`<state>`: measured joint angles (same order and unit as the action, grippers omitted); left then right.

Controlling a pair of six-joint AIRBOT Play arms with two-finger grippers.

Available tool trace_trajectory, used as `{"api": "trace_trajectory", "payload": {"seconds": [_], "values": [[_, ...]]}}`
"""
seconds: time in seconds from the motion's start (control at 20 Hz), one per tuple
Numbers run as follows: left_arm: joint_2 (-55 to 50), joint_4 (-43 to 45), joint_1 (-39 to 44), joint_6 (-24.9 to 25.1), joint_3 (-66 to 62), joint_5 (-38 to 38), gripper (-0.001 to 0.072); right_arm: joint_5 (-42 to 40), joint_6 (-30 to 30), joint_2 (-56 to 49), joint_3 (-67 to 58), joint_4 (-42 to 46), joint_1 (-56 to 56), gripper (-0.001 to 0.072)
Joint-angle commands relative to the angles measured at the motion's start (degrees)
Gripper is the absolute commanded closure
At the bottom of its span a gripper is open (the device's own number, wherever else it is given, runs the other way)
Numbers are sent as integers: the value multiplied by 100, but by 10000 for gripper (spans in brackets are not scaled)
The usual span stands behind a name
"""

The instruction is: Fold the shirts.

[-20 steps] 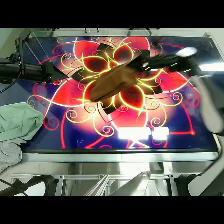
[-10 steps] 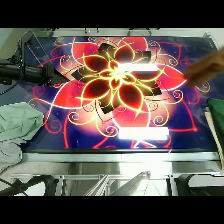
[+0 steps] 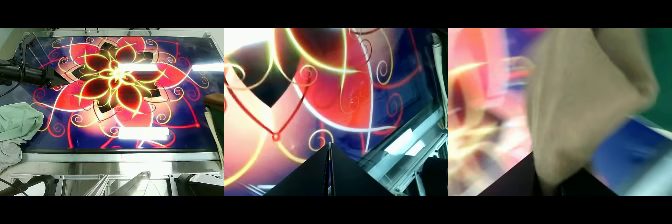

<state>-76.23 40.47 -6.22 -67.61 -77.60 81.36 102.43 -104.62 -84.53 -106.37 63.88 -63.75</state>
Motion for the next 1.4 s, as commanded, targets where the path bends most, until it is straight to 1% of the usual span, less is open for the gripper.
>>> {"api": "trace_trajectory", "payload": {"seconds": [0.0, 0.1, 0.15, 0.2, 0.25, 0.3, 0.4, 0.55, 0.6, 0.65, 0.7, 0.75, 0.8, 0.85, 0.9, 1.0, 1.05, 1.15, 1.25, 1.35], "values": [[-2, 4, 2, 13, 2, -15, 705, 313, 120, 376, 284, 2461, -118, 694], [0, 11, 22, 13, 2, -4, 705, 319, 181, 402, 533, 3075, -118, 683], [-2, 44, 57, 13, 2, 9, 705, 323, 284, 407, 693, 3185, -118, 653], [-2, 59, 92, 15, 2, 46, 705, 323, 284, 420, 881, 3198, -118, 475], [-2, 57, 142, 15, 2, 96, 705, 326, 284, 424, 1091, 3195, -118, 274], [-2, 57, 201, 20, 2, 125, 705, 326, 289, 424, 1303, 3198, -118, 231], [-2, 59, 345, 74, 2, 125, 705, 328, 284, 424, 1637, 3198, -118, 231], [-2, 55, 535, 85, 2, 114, 705, 313, 216, 420, 1696, 3099, -109, 232], [0, 50, 577, 149, 0, 96, 705, 254, 162, 409, 1694, 2844, -105, 233], [0, 48, 584, 208, -11, 48, 705, 131, 107, 382, 1679, 2389, -105, 239], [-2, 55, 581, 208, -63, 20, 706, -52, 111, 356, 1668, 1733, -103, 394], [0, 68, 535, 210, -197, 13, 706, -295, 157, 345, 1668, 833, -101, 696], [0, 74, 463, 205, -396, 48, 706, -522, 313, 348, 1668, 15, -17, 694], [4, 76, 334, 197, -656, 81, 706, -693, 503, 358, 1668, -540, 114, 694], [37, 79, 201, 131, -857, 57, 707, -820, 785, 391, 1679, -914, 337, 695], [232, 76, -127, -214, -968, -52, 707, -1003, 1211, 549, 1834, -994, 1027, 697], [404, 76, -236, -330, -796, -37, 707, -1239, 1252, 737, 2114, -999, 1412, 697], [957, 83, -308, -389, 39, 50, 706, -1919, 1445, 1403, 3158, -1016, 2328, 697], [1683, 101, -203, -389, 1290, -15, 707, -2505, 1644, 2153, 4505, -1019, 3272, 697], [2448, 203, 37, -387, 2750, -197, 706, -2710, 1864, 2782, 5836, -1091, 4212, 697]]}}
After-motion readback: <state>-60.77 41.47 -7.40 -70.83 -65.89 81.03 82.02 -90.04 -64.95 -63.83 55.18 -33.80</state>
